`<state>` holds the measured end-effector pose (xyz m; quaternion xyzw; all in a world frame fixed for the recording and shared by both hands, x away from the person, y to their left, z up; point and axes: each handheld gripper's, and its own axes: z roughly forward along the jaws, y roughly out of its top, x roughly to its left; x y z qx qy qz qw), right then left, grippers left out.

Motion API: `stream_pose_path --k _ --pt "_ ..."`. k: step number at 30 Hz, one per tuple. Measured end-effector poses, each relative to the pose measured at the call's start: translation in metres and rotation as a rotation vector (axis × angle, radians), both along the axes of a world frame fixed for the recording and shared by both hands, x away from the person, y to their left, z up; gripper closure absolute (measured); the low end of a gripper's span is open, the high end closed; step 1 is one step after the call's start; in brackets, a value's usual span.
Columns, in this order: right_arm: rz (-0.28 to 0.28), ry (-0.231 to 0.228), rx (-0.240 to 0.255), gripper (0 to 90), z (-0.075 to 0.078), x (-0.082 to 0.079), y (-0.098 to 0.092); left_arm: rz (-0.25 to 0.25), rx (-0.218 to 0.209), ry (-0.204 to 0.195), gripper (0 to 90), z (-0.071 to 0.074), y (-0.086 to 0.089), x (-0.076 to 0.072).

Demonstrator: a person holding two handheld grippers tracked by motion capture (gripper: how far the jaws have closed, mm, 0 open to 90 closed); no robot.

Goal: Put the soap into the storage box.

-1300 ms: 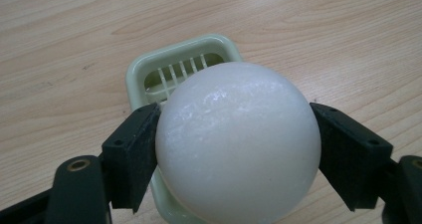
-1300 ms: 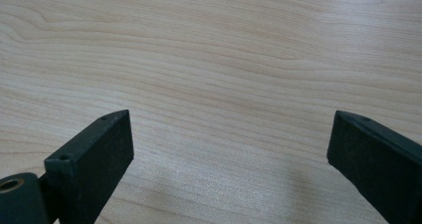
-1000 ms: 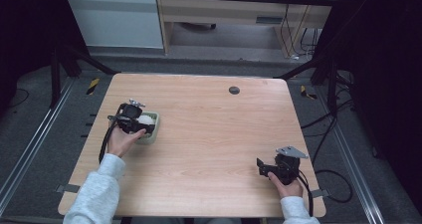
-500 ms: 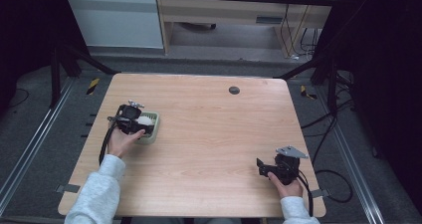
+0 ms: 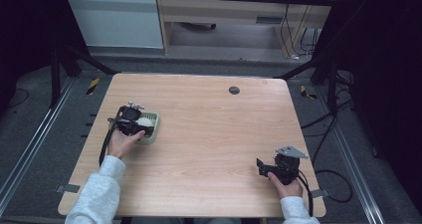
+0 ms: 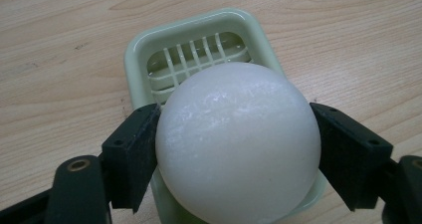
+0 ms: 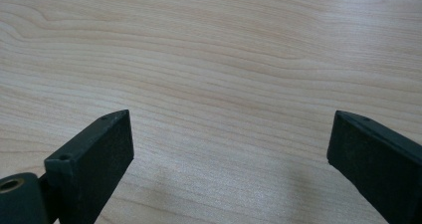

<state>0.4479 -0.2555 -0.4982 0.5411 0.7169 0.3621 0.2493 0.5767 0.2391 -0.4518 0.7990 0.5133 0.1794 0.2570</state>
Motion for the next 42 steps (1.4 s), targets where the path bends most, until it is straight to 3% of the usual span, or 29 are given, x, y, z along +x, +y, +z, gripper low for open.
stream_pose_path --k 29,42 --pt "0.006 0.006 -0.005 4.7 0.0 0.0 0.001 -0.004 0.013 0.012 23.1 -0.006 -0.002 0.002" --pt "0.005 0.005 -0.005 4.7 0.0 0.0 0.001 -0.006 -0.022 -0.031 16.4 0.004 0.0 -0.006"
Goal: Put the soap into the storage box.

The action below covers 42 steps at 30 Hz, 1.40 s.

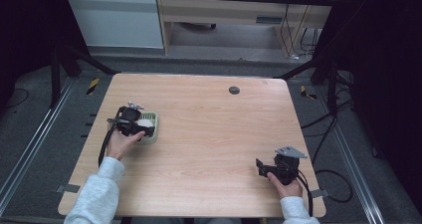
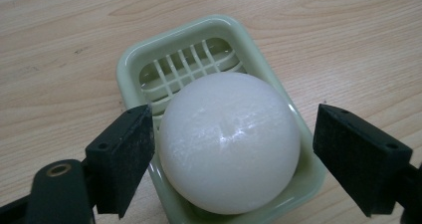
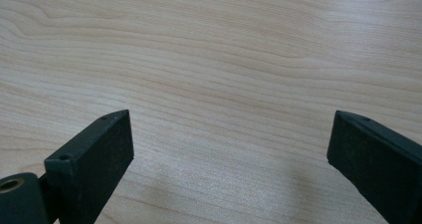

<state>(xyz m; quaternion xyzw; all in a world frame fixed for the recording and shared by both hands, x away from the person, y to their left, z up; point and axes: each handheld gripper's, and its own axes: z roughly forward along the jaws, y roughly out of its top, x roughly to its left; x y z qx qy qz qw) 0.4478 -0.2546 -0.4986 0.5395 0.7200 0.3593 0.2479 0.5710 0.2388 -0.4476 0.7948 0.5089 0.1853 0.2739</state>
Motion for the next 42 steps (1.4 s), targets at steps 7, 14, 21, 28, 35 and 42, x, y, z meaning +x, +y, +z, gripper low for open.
stream_pose_path --k 7,14,21,28,35,42 --pt "-0.002 0.0 0.006 4.7 0.0 0.0 0.0 -0.032 -0.035 -0.058 16.4 0.016 -0.003 -0.017" --pt "-0.002 -0.002 0.002 4.7 0.0 0.0 0.0 -0.056 -0.085 -0.117 17.0 0.024 -0.003 -0.039" --pt "-0.004 -0.003 -0.001 4.7 0.0 0.0 0.0 -0.063 -0.104 -0.169 17.8 0.02 0.001 -0.064" --pt "-0.005 -0.005 -0.001 4.7 0.0 0.0 0.0 -0.051 -0.125 -0.204 19.2 0.01 0.007 -0.084" --pt "-0.003 -0.006 0.003 4.7 0.001 -0.001 -0.001 -0.041 -0.144 -0.216 20.3 -0.001 0.015 -0.101" --pt "-0.005 -0.009 0.005 4.7 0.001 -0.002 0.0 -0.033 -0.155 -0.203 21.8 -0.015 0.025 -0.115"
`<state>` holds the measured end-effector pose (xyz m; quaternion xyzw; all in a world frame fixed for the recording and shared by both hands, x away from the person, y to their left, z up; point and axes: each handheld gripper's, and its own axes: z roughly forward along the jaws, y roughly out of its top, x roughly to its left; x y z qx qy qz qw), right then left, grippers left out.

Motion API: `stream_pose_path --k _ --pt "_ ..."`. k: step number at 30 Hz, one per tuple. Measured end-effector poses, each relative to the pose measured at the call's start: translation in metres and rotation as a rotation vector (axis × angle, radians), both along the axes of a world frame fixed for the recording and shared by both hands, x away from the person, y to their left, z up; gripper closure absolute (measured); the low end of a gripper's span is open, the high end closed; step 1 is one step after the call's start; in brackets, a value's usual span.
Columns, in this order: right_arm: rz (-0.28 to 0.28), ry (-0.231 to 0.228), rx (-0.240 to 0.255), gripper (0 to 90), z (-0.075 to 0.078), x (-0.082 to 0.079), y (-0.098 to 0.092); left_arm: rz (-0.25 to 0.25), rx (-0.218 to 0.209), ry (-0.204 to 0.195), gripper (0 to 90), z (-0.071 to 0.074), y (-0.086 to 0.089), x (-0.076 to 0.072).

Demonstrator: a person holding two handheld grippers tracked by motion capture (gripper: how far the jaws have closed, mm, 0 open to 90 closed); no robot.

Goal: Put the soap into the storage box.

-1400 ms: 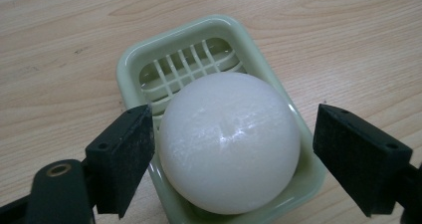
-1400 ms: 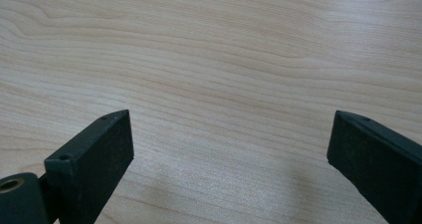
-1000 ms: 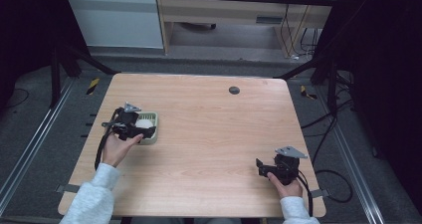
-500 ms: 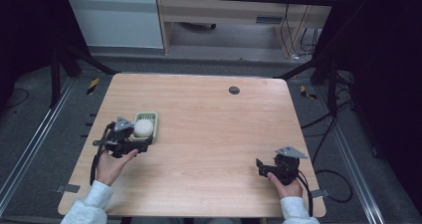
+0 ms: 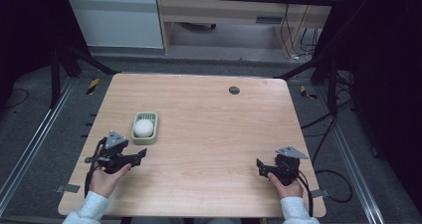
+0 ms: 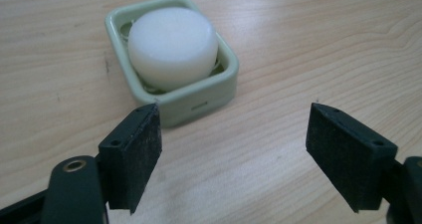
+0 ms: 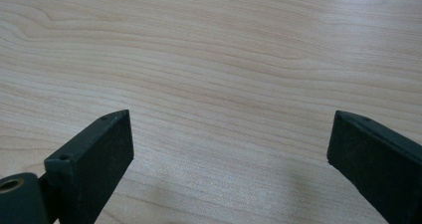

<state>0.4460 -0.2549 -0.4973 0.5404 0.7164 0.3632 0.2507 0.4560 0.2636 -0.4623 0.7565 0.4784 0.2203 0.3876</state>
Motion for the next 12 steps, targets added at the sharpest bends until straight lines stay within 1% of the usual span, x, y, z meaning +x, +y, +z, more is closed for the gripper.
stream_pose_path --k 3,7,12 --pt "0.003 -0.003 -0.003 4.7 0.0 0.0 -0.001 0.01 0.007 0.006 22.5 -0.005 0.005 -0.005" --pt "0.004 -0.003 -0.008 4.7 0.0 0.0 -0.001 0.038 0.021 0.021 22.6 -0.012 0.014 -0.008" --pt "0.007 -0.004 -0.012 4.7 0.0 0.0 -0.001 0.064 0.02 0.027 22.6 -0.016 0.022 -0.012"
